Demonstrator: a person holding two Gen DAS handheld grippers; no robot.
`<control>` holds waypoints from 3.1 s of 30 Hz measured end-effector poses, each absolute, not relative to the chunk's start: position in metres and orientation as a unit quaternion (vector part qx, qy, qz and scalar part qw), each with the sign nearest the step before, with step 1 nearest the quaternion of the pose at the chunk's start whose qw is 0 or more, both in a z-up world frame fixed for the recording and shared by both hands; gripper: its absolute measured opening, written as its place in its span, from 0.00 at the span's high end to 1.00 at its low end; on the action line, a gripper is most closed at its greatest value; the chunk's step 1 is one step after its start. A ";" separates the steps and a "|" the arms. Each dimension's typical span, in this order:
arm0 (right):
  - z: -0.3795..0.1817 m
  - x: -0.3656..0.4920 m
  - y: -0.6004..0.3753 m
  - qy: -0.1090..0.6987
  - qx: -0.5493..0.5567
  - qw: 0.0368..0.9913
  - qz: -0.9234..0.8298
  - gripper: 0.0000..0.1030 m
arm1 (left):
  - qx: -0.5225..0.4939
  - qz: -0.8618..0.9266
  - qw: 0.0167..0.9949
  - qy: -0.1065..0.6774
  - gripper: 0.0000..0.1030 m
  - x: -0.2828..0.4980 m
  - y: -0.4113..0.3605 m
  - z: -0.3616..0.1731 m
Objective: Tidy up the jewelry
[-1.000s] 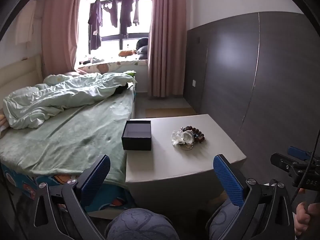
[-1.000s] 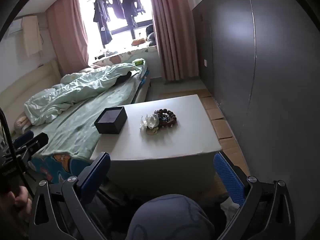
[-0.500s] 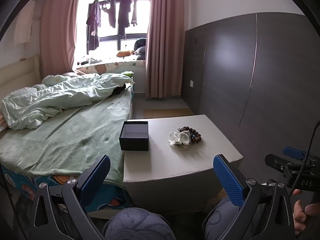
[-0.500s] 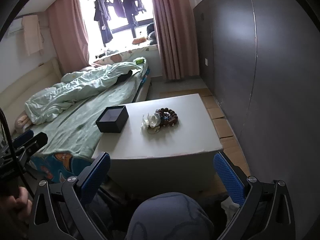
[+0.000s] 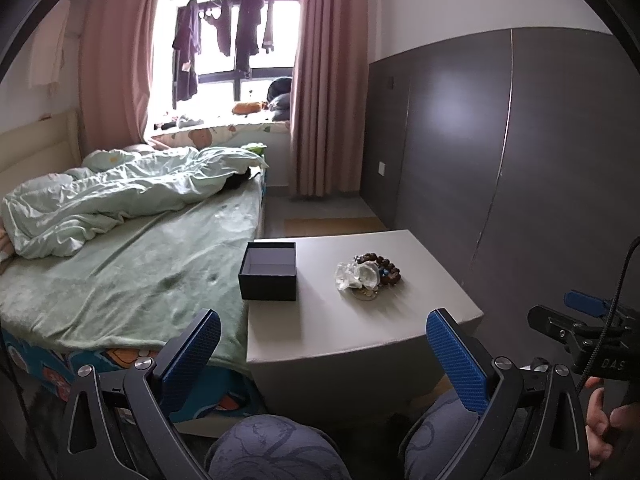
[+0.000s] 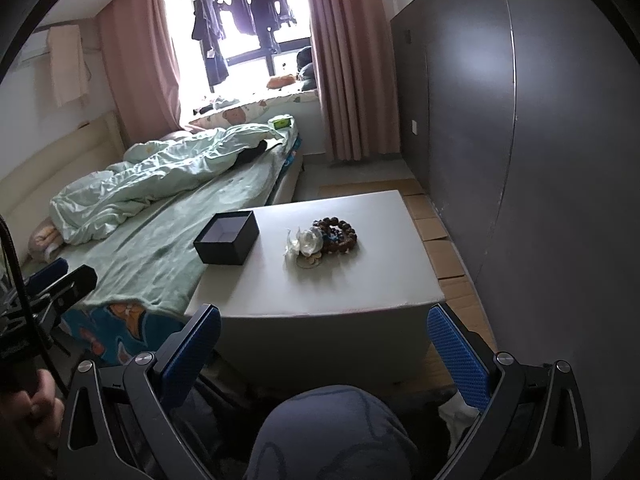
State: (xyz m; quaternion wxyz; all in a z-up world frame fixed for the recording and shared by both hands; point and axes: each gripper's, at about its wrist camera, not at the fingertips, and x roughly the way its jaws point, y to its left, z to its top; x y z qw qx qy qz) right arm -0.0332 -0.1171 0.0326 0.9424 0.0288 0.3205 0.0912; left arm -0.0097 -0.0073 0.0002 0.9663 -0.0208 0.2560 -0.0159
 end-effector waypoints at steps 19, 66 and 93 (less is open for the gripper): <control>0.034 -0.039 -0.116 0.309 0.030 0.947 0.082 0.00 | -0.021 -0.017 0.968 0.250 0.00 -0.012 -0.008 -0.001; 0.013 0.074 -0.143 0.343 0.096 0.932 0.075 0.00 | -0.036 -0.077 0.946 0.312 0.00 0.120 -0.006 -0.015; -0.070 0.200 -0.166 0.387 0.170 0.905 0.047 0.01 | -0.026 -0.163 0.887 0.431 0.13 0.275 -0.045 -0.115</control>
